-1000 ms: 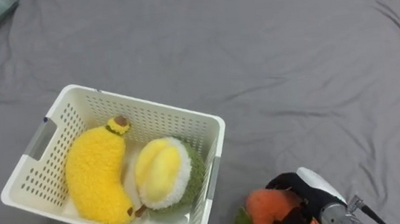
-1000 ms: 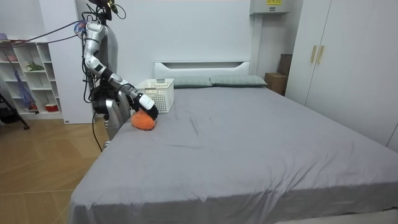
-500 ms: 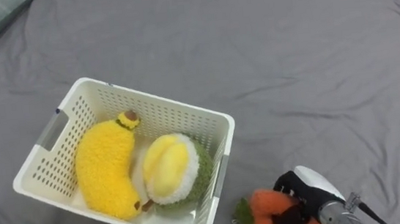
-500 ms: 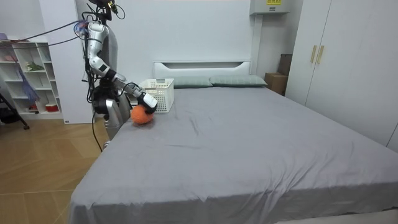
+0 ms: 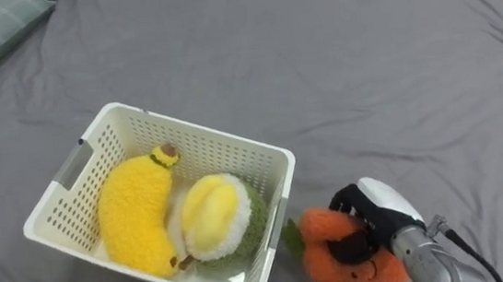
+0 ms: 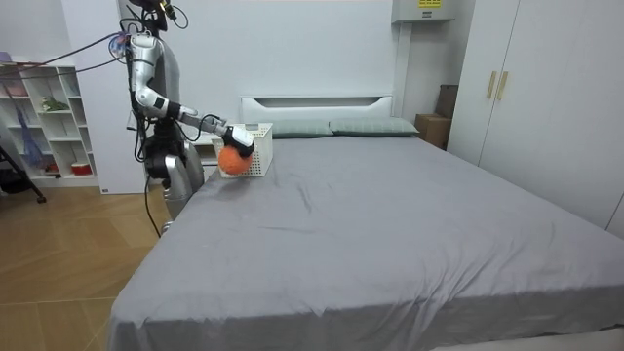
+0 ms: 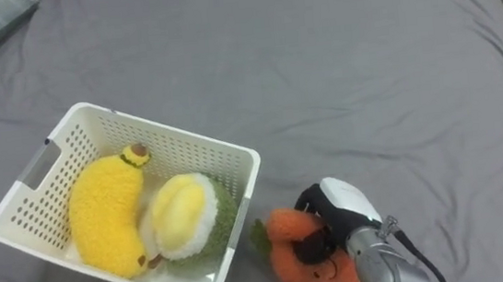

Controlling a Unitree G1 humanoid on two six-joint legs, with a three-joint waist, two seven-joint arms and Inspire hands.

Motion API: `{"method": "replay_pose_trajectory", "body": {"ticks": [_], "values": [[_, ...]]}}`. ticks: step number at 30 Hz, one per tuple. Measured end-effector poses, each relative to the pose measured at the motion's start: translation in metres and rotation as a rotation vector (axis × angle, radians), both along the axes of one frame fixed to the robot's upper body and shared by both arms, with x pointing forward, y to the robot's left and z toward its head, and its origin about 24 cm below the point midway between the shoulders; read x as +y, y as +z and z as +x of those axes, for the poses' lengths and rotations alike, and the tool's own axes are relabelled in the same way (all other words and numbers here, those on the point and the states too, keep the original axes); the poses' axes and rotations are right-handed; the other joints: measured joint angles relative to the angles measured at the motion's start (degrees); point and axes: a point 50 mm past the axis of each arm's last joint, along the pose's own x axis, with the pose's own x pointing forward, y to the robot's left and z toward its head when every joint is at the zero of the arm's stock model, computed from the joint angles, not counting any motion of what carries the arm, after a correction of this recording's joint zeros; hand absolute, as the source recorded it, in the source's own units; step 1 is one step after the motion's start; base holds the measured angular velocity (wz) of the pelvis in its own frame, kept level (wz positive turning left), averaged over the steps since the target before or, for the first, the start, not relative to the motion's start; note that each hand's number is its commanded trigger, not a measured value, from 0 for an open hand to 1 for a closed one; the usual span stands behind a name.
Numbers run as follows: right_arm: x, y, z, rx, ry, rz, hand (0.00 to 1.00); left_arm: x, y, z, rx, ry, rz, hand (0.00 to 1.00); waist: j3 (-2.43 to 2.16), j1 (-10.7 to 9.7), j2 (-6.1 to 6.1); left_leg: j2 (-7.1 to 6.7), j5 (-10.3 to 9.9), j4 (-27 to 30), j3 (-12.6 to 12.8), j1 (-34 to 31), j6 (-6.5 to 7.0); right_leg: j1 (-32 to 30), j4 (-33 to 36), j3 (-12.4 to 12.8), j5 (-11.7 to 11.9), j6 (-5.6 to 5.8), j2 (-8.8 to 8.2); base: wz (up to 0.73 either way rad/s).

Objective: Collect toys from the bed

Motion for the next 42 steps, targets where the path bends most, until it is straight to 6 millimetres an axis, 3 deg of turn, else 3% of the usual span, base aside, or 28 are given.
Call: {"method": "replay_pose_trajectory", "body": {"ticks": [4,5,7,8,13,18,22,29,37,42], "values": [[-0.004,0.010,0.005,-0.045,-0.020,0.000,1.00,0.003,0.000,-0.010,0.018,0.034,0.007,0.00,-0.25,-0.1,0.39,-0.02,0.0,0.2,0.0,0.2,0.01,0.3,0.0,-0.2,0.0,0.00,-0.08,0.01],[-0.006,0.012,0.006,-0.054,-0.027,0.001,1.00,0.003,0.000,-0.012,0.023,0.035,0.006,0.00,-0.02,-0.1,0.79,-0.04,0.0,0.1,-0.1,0.9,0.02,0.9,0.0,-0.2,0.0,0.00,-0.10,0.00],[-0.007,0.017,0.008,-0.072,-0.036,0.008,1.00,0.003,0.000,-0.012,0.023,0.037,0.006,0.00,-0.11,-0.1,1.12,-0.02,0.0,-0.2,0.1,1.7,0.03,1.4,0.0,0.1,0.0,0.00,-0.25,-0.03],[-0.009,0.021,0.010,-0.090,-0.044,0.012,1.00,0.002,0.000,-0.012,0.023,0.037,0.005,0.00,0.21,-0.1,1.86,-0.01,0.0,-0.2,0.2,2.1,0.03,1.8,0.0,0.1,0.0,0.00,-0.23,-0.05],[-0.010,0.048,0.019,-0.212,-0.066,0.062,1.00,-0.001,0.000,-0.004,0.013,-0.002,0.008,0.00,-0.41,-0.3,2.86,0.07,0.1,-0.2,0.2,2.2,-0.08,1.8,0.0,0.0,0.0,0.01,-0.27,-0.01],[-0.008,0.068,0.031,-0.296,-0.059,0.078,1.00,-0.007,-0.002,0.005,-0.007,-0.005,-0.009,0.00,-0.36,-0.5,2.76,0.15,0.2,-0.5,0.2,2.7,-0.29,2.2,0.0,0.1,0.0,0.01,-0.16,0.00],[-0.005,0.092,0.034,-0.395,-0.041,0.090,1.00,-0.008,-0.002,0.008,-0.017,-0.001,-0.011,0.00,0.03,-0.5,1.79,0.12,0.2,-0.6,0.1,3.0,-0.29,2.5,-0.1,0.1,0.0,0.03,-0.08,0.00],[0.005,0.123,0.044,-0.522,-0.003,0.115,1.00,-0.009,-0.001,0.016,-0.042,0.015,-0.015,0.00,-0.13,-0.1,1.25,0.04,0.1,-0.6,0.1,3.2,-0.16,2.7,0.0,0.2,0.0,0.02,0.02,0.00],[0.013,0.130,0.045,-0.547,0.007,0.153,1.00,-0.010,-0.004,0.012,-0.019,0.036,-0.029,0.00,0.12,0.1,1.69,0.04,0.1,-0.7,0.0,3.9,-0.16,3.4,-0.1,-0.1,0.0,0.02,0.07,0.00],[0.023,0.143,0.040,-0.600,0.048,0.193,1.00,-0.011,-0.004,0.013,-0.019,0.030,-0.030,0.00,-0.10,1.3,1.75,0.07,0.1,-0.6,0.0,3.8,-0.23,3.0,0.0,-0.1,0.0,0.02,0.11,-0.02]]}}
